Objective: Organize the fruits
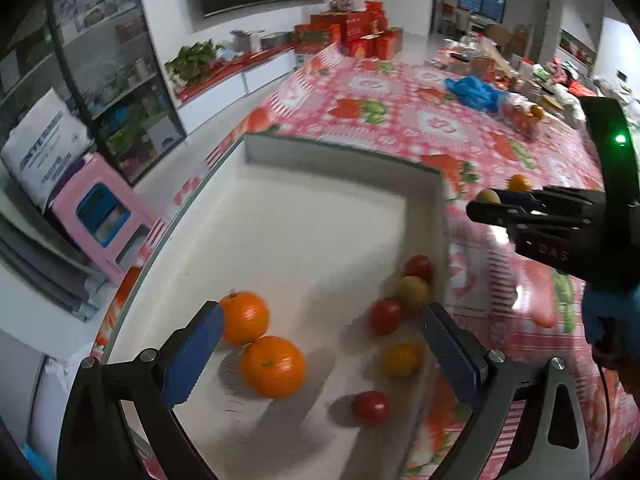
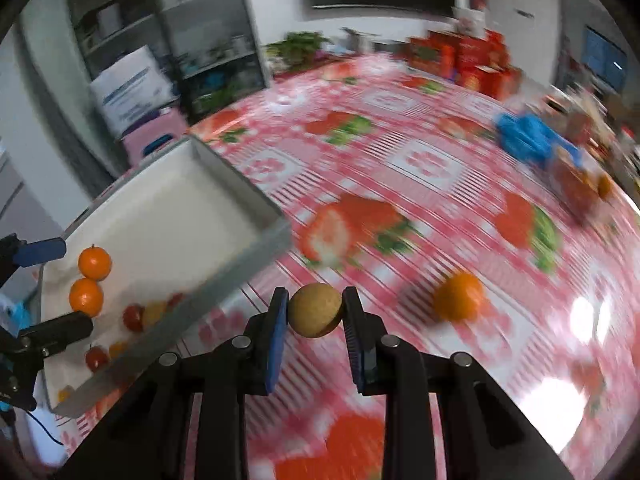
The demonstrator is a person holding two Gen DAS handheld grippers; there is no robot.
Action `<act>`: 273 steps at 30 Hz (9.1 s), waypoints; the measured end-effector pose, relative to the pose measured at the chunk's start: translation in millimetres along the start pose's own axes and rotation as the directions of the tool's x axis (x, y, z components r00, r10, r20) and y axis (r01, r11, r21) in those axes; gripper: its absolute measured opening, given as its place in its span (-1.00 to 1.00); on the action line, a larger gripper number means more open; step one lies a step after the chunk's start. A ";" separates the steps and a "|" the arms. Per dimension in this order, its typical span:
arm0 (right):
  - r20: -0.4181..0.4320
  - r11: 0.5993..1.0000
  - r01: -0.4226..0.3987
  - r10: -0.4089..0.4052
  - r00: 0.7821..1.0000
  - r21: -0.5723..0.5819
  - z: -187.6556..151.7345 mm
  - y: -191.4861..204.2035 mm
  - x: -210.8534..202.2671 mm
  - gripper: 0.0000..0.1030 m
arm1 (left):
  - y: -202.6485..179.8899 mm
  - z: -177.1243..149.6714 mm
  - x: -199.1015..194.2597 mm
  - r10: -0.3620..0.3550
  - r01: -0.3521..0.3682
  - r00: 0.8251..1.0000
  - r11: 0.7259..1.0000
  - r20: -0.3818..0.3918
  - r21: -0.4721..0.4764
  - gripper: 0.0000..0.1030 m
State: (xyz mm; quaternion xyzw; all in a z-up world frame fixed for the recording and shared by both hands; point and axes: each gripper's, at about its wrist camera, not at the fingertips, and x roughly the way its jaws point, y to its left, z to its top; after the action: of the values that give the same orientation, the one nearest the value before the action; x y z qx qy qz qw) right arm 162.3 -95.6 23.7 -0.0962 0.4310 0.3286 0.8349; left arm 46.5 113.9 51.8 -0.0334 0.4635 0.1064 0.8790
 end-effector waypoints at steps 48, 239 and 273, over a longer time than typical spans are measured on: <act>-0.033 0.867 0.363 -0.375 0.927 0.342 -173.8 -67.8 -116.9 0.57 | -150.7 -45.7 18.2 -0.119 0.113 0.993 0.973 0.020 0.203 -0.49; 0.063 0.941 0.071 -0.097 0.993 0.331 -147.9 -64.8 -105.1 -0.41 | -177.5 -44.9 -14.0 -0.213 0.188 0.975 0.942 0.063 0.277 0.72; 0.059 0.966 0.050 -0.067 0.996 0.255 -111.4 -19.3 -101.1 -0.41 | -124.4 -34.5 -23.0 -0.229 0.227 0.973 0.958 -0.006 0.177 -0.60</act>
State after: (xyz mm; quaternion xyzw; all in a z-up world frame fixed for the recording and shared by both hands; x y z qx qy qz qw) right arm 59.7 -206.9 32.5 0.0095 0.4381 0.2493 0.8636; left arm 33.2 -16.5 46.0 -0.0079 0.4576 -0.0367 0.8884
